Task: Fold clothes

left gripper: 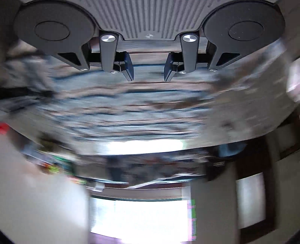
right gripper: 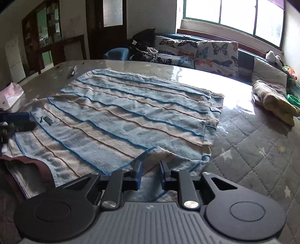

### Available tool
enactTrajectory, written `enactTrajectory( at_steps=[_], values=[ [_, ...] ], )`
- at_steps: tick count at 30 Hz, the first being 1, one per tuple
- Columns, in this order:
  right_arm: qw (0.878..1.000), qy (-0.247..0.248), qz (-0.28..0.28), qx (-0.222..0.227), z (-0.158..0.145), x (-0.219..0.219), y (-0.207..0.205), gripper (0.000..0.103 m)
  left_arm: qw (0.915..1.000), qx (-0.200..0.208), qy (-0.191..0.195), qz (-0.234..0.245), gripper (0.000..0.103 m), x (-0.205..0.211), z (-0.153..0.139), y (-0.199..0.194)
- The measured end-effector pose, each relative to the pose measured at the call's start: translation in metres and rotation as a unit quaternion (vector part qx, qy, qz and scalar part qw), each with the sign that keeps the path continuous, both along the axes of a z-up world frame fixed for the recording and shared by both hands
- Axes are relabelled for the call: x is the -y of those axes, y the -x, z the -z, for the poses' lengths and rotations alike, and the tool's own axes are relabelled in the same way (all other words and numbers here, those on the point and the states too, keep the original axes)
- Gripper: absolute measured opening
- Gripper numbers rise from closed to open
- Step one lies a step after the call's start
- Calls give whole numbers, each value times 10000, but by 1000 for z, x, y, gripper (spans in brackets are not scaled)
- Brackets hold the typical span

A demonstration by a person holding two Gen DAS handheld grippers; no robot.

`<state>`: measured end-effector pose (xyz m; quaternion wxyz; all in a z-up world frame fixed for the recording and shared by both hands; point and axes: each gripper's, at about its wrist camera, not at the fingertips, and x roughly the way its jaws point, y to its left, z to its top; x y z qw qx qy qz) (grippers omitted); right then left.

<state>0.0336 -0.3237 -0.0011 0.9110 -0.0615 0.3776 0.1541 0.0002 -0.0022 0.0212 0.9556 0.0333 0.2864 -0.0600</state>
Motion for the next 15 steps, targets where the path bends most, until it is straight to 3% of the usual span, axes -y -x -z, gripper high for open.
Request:
enactTrajectory(
  at_steps=[3, 8, 11, 15],
  values=[
    [10000, -44, -61, 22, -5, -3, 7, 20, 9954, 20, -75, -958, 38, -50, -1, -2],
    [9998, 56, -203, -52, -3, -12, 21, 21, 9745, -112, -193, -2234, 40, -115, 7, -5],
    [9997, 49, -219, -106, -2, -16, 27, 21, 9660, -360, 123, -2556, 40, -144, 14, -7],
    [9997, 68, -195, -120, -3, -18, 30, 21, 9657, -474, 398, -2521, 39, -157, 20, -11]
  ],
)
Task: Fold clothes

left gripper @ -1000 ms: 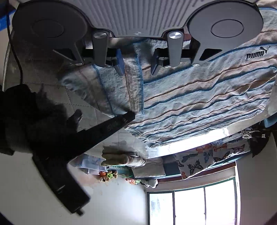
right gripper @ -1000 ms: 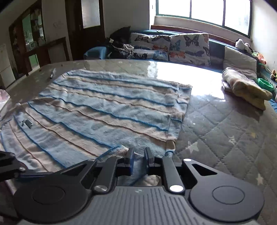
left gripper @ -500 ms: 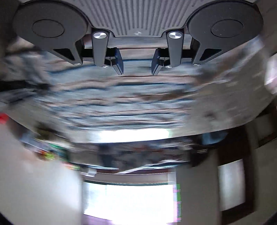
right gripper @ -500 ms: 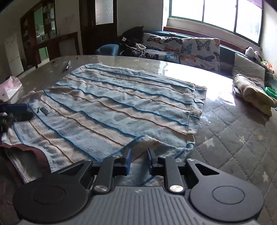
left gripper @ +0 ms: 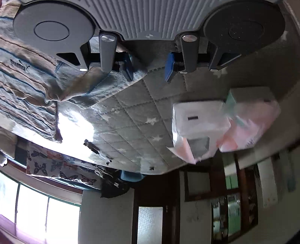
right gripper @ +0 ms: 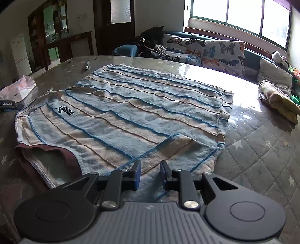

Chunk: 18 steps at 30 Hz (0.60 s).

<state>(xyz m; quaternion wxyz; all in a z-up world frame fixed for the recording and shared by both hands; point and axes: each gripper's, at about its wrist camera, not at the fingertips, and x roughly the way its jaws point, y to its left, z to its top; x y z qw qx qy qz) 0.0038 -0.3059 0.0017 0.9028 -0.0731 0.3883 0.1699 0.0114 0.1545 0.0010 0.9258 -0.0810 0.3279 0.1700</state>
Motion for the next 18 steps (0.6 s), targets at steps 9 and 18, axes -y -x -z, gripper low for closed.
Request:
enactTrajectory(
  at_steps=[9, 18],
  values=[
    [10000, 9, 64, -11, 0, -1, 2, 22, 9958, 528, 387, 638, 5, -3, -18, 0],
    [9999, -54, 146, 0, 2, 6, 4, 22, 9745, 1252, 752, 1702, 4, 28, -59, 24]
  ],
)
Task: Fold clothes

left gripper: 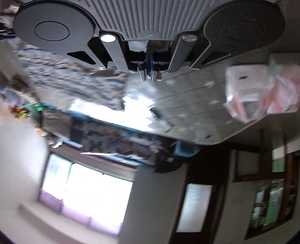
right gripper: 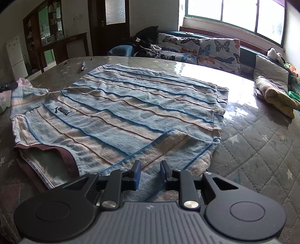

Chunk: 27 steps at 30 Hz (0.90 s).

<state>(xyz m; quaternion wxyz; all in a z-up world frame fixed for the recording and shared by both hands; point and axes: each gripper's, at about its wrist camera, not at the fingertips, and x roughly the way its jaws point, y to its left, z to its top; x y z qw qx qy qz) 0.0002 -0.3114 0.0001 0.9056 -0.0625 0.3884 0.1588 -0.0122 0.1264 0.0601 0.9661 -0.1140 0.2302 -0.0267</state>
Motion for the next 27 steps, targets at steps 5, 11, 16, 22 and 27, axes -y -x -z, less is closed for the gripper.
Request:
enactTrajectory(
  at_steps=[5, 11, 16, 22, 27],
  values=[
    [10000, -32, 1, 8, -1, 1, 2, 22, 9954, -2, 34, 958, 4, 36, -1, 0],
    [10000, -67, 13, -15, 2, 2, 3, 23, 9856, -310, -152, 1658, 12, 74, 20, 3],
    [10000, -76, 0, -5, 0, 4, 4, 23, 9835, -136, -430, 1749, 44, 72, 22, 27],
    [9998, -98, -163, 33, -9, -2, 2, 24, 9935, -347, -753, 782, 51, 38, 33, 37],
    [9955, -416, -846, -54, -28, -34, -11, 30, 9911, -351, -1013, 793, 56, 45, 41, 35]
  ],
)
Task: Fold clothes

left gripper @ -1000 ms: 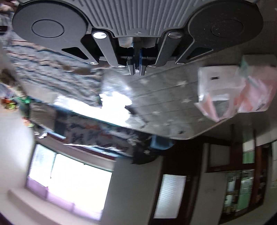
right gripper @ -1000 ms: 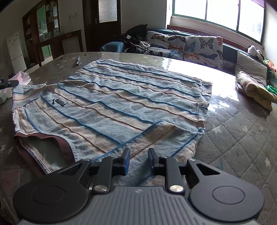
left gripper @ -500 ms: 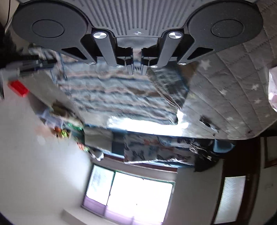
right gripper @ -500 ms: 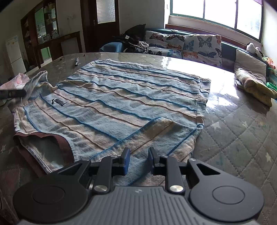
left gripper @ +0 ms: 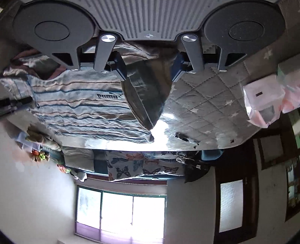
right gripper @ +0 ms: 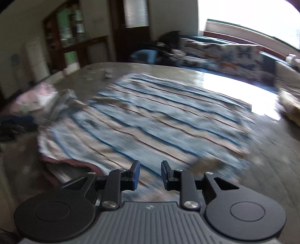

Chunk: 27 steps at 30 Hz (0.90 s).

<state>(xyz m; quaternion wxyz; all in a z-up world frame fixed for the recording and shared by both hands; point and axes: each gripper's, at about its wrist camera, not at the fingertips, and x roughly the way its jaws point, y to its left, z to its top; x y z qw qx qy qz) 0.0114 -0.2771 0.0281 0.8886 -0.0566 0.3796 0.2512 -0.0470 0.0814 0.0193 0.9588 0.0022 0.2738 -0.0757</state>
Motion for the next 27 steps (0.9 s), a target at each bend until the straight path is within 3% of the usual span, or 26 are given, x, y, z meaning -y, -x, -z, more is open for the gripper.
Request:
enactTrajectory(
  at_steps=[5, 6, 10, 14, 20, 22, 23, 24, 27],
  values=[
    [9938, -171, -1093, -117, -14, -65, -13, 34, 9995, 41, 223, -240, 56, -18, 1, 1],
    [9905, -218, -1348, -183, -17, -83, -15, 40, 9994, 38, 243, -260, 57, -23, 1, 4],
    [9798, -367, -1911, -455, -15, -141, -25, 44, 9986, -4, 349, -385, 57, -38, 6, 11],
    [9724, -547, -2105, -846, 1, -184, -41, 48, 9979, -14, 429, -485, 57, -48, 9, 16],
    [9636, -969, -2156, -1251, 13, -210, -51, 48, 9983, -44, 378, -449, 57, -48, 12, 19],
    [9636, -951, -2136, -1294, 16, -217, -52, 39, 9985, -52, 390, -388, 57, -46, 12, 17],
    [9636, -911, -2131, -1332, 17, -219, -52, 30, 9986, -55, 386, -351, 57, -44, 13, 16],
    [9645, -834, -2124, -1331, 16, -220, -51, 12, 9988, -55, 368, -304, 57, -41, 13, 15],
    [9677, -762, -2107, -1159, 7, -212, -48, 5, 9995, -44, 282, -164, 58, -32, 13, 12]
  ],
)
